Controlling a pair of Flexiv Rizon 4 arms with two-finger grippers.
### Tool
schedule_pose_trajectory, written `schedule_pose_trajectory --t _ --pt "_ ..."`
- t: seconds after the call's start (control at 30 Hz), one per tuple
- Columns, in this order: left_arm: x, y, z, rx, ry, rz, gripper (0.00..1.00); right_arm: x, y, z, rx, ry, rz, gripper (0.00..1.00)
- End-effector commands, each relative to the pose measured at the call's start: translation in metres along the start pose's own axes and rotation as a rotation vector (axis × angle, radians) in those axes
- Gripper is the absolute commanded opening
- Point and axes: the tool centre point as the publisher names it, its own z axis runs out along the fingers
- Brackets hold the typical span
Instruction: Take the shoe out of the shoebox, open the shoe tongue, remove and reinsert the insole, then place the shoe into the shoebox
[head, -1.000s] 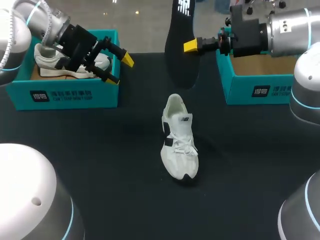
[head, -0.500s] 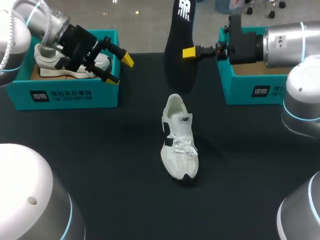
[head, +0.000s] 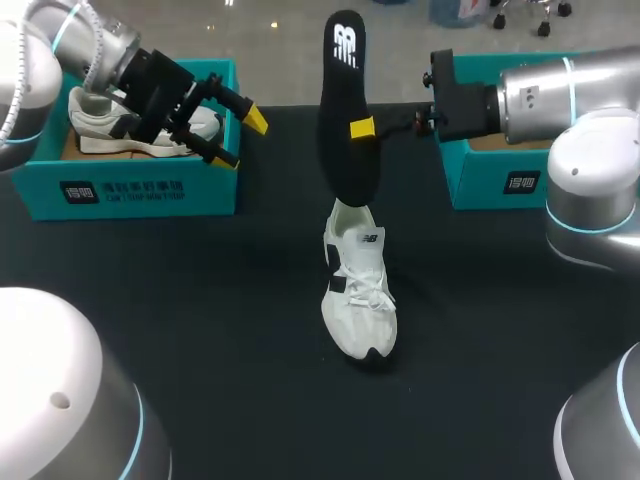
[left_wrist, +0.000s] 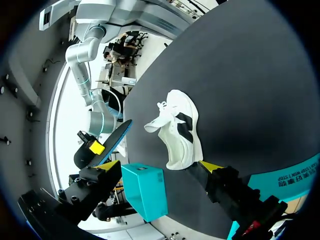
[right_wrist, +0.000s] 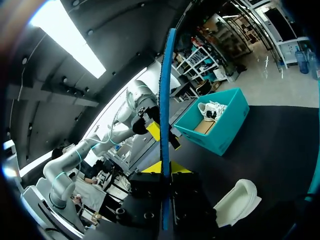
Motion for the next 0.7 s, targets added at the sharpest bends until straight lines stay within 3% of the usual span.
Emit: schedule_pose_trajectory --t 0.03,0.6,0.7 --pt "0.0 0.0002 -0.0003 0.001 0.002 0.001 1.0 -0.0173 0.0027 0.0106 -0.004 0.019 -0.018 0.0" --pt "0.0 0.0002 -0.0003 0.001 0.002 0.001 1.0 -0.0202 0.0044 0.0093 -0.008 -0.003 -0.058 0.0" --pt "0.0 0.0002 -0.0003 0.001 0.002 0.001 1.0 -0.0253 0.009 0.0103 0.047 -0.04 -0.116 0.0"
